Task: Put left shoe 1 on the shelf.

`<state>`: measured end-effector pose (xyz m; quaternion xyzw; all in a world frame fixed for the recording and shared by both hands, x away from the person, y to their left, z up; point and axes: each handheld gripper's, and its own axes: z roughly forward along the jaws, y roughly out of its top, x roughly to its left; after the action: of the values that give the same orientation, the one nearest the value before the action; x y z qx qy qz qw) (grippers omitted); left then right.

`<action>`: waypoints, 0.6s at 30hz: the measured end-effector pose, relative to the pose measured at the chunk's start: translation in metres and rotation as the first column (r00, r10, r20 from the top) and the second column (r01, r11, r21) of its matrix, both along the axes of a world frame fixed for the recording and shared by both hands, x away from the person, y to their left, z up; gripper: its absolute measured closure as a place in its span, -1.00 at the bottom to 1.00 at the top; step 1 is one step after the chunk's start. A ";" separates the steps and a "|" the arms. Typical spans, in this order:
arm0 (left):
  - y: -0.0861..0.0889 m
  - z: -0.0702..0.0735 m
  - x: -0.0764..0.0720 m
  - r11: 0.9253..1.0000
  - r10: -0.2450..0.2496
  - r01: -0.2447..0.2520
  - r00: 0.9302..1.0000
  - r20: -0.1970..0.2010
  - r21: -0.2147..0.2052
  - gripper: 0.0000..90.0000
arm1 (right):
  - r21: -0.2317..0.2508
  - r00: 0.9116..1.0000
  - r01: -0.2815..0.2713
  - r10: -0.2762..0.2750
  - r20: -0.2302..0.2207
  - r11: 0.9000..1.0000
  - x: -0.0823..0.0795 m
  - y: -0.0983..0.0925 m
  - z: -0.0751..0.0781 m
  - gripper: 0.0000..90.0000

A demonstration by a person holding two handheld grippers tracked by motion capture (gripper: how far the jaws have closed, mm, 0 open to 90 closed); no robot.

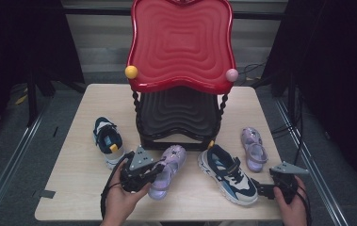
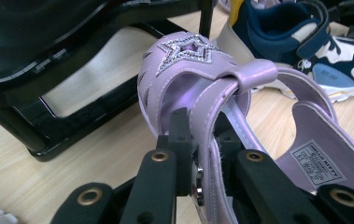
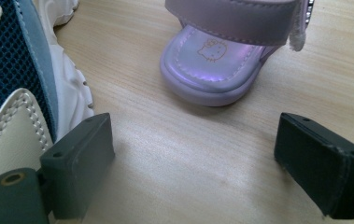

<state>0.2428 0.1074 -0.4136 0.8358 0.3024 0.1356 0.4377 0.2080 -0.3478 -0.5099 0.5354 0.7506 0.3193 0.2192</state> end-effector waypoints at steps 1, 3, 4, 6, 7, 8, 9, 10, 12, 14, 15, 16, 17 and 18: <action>0.001 0.004 0.000 1.000 0.002 -0.002 1.000 0.006 -0.003 0.82 | 0.000 1.000 -0.001 0.001 0.000 1.000 0.000 0.000 0.000 -0.75; 0.000 0.008 -0.001 1.000 0.004 -0.004 1.000 0.013 -0.010 0.82 | 0.000 1.000 0.000 0.000 0.000 1.000 0.000 0.000 0.000 -0.75; 0.001 0.011 -0.001 1.000 0.005 -0.005 1.000 0.018 -0.010 0.82 | -0.001 1.000 -0.001 0.001 0.001 1.000 0.000 0.000 0.000 -0.75; 0.001 0.016 -0.001 1.000 0.006 -0.006 1.000 0.026 -0.017 0.82 | 0.000 1.000 0.000 0.000 0.000 1.000 0.000 0.000 0.000 -0.75; 0.001 0.018 -0.002 1.000 0.009 -0.008 0.999 0.033 -0.018 0.82 | 0.000 1.000 -0.002 0.002 0.001 1.000 0.000 0.000 0.000 -0.75; 0.001 0.021 -0.002 1.000 0.011 -0.010 0.999 0.041 -0.019 0.82 | 0.000 1.000 -0.001 0.001 0.001 1.000 0.000 0.000 0.000 -0.75; 0.001 0.023 -0.002 1.000 0.014 -0.014 0.999 0.044 -0.019 0.82 | 0.000 1.000 0.000 0.000 0.000 1.000 0.000 0.000 0.000 -0.75; 0.001 0.025 -0.001 1.000 0.015 -0.014 0.999 0.052 -0.020 0.82 | 0.000 1.000 -0.002 0.002 0.002 1.000 0.000 0.000 0.000 -0.75; 0.001 0.026 -0.001 0.999 0.022 -0.021 0.998 0.055 -0.024 0.82 | 0.000 1.000 0.000 0.000 0.000 1.000 0.000 0.000 0.000 -0.75; 0.001 0.029 0.002 0.999 0.036 -0.033 0.997 0.061 -0.039 0.82 | 0.000 1.000 0.000 0.000 0.000 1.000 0.000 0.000 0.000 -0.75; 0.001 0.030 0.003 0.998 0.041 -0.039 0.997 0.065 -0.042 0.82 | 0.000 1.000 -0.001 0.001 0.000 1.000 0.000 0.000 0.000 -0.75; 0.001 0.030 0.003 0.998 0.041 -0.039 0.997 0.065 -0.042 0.82 | 0.000 1.000 -0.002 0.002 0.001 1.000 0.000 0.000 0.000 -0.75; 0.001 0.032 0.006 0.998 0.051 -0.048 0.996 0.072 -0.043 0.82 | 0.000 1.000 0.000 0.000 0.000 1.000 0.000 0.000 0.000 -0.75; 0.001 0.032 0.006 0.998 0.051 -0.048 0.996 0.072 -0.043 0.82 | 0.000 1.000 0.000 0.000 0.000 1.000 0.000 0.000 0.000 -0.75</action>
<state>0.2484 0.1082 -0.3817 0.8134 0.3093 0.1706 0.4621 0.2080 -0.3478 -0.5099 0.5354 0.7506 0.3193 0.2192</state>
